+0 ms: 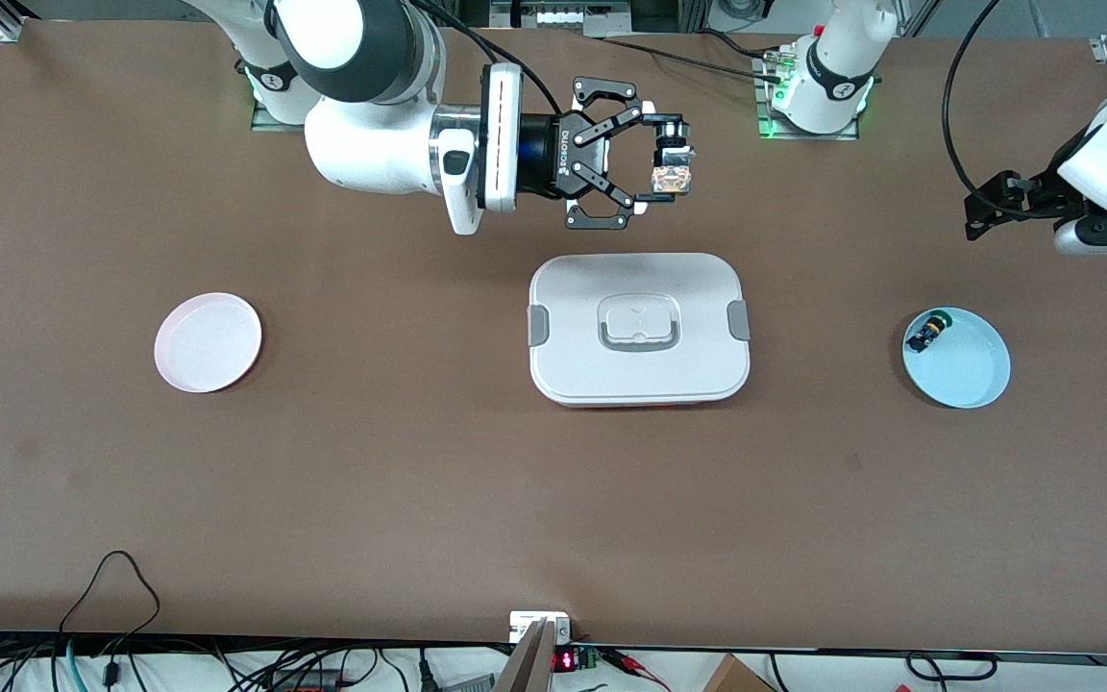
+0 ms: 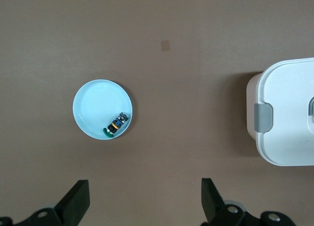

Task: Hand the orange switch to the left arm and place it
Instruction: 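Lift the switch with the right gripper and carry it above the box, then reach the left gripper toward the switch held by the right gripper, then grasp the switch with the left gripper while the right gripper opens, then carry the switch toward the blue plate while the right gripper withdraws, then lower the switch onto the blue plate and open the left gripper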

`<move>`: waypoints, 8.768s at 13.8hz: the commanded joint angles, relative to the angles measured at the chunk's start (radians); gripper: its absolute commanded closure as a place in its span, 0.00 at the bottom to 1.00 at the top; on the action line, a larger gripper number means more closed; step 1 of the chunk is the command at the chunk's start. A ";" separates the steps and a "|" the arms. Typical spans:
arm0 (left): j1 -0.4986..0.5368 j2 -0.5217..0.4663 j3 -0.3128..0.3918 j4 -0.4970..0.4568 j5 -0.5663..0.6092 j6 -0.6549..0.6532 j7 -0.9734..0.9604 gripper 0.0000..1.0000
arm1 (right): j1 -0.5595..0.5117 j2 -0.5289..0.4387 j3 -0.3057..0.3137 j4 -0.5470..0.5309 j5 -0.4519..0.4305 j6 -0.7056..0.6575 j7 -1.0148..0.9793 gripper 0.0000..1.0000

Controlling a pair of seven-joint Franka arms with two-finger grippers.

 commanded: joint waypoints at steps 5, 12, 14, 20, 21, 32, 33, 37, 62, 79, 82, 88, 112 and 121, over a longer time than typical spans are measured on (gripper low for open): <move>-0.017 0.066 -0.008 0.079 -0.300 -0.039 0.027 0.00 | 0.004 0.014 -0.031 0.047 -0.129 0.041 -0.106 0.99; 0.094 0.125 -0.001 0.067 -1.104 -0.156 0.032 0.00 | 0.007 0.026 -0.031 0.064 -0.136 0.042 -0.107 0.99; 0.091 0.136 -0.008 0.062 -1.249 -0.150 0.033 0.00 | 0.011 0.026 -0.031 0.064 -0.136 0.044 -0.107 0.99; 0.066 0.136 -0.169 -0.019 -1.358 0.092 0.070 0.00 | 0.015 0.037 -0.031 0.059 -0.134 0.044 -0.132 0.99; 0.066 0.135 -0.204 -0.040 -1.380 0.138 0.088 0.00 | 0.015 0.037 -0.031 0.058 -0.136 0.044 -0.133 0.99; 0.042 0.142 -0.235 -0.176 -1.579 0.203 0.207 0.03 | 0.015 0.038 -0.031 0.055 -0.136 0.051 -0.132 0.98; 0.039 0.144 -0.235 -0.176 -1.579 0.206 0.207 0.10 | 0.015 0.038 -0.031 0.055 -0.136 0.051 -0.133 0.98; 0.029 0.150 -0.240 -0.174 -1.591 0.209 0.207 0.44 | 0.015 0.038 -0.031 0.053 -0.136 0.051 -0.132 0.98; 0.057 0.179 -0.234 -0.133 -1.576 0.194 0.216 0.76 | -0.121 0.027 -0.031 0.043 -0.145 -0.114 -0.075 0.00; 0.181 0.182 -0.228 -0.128 -1.463 0.022 0.216 0.76 | -0.747 -0.029 -0.037 0.093 -0.884 -0.926 -0.062 0.00; 0.181 0.185 -0.228 -0.114 -1.463 0.028 0.213 0.76 | -0.660 -0.068 -0.236 0.098 -0.901 -0.939 -0.101 0.00; 0.227 0.204 -0.226 -0.088 -1.290 0.027 0.216 0.76 | -0.301 -0.161 -0.726 0.083 -1.308 -0.949 0.117 0.00; 0.353 0.590 -0.226 0.058 0.268 0.321 1.034 0.76 | -0.114 -0.210 -0.679 0.070 -1.897 -0.848 1.537 0.00; 0.480 0.596 -0.228 -0.134 0.329 0.582 1.325 0.54 | -0.140 -0.212 -0.688 0.108 -1.900 -0.843 1.545 0.00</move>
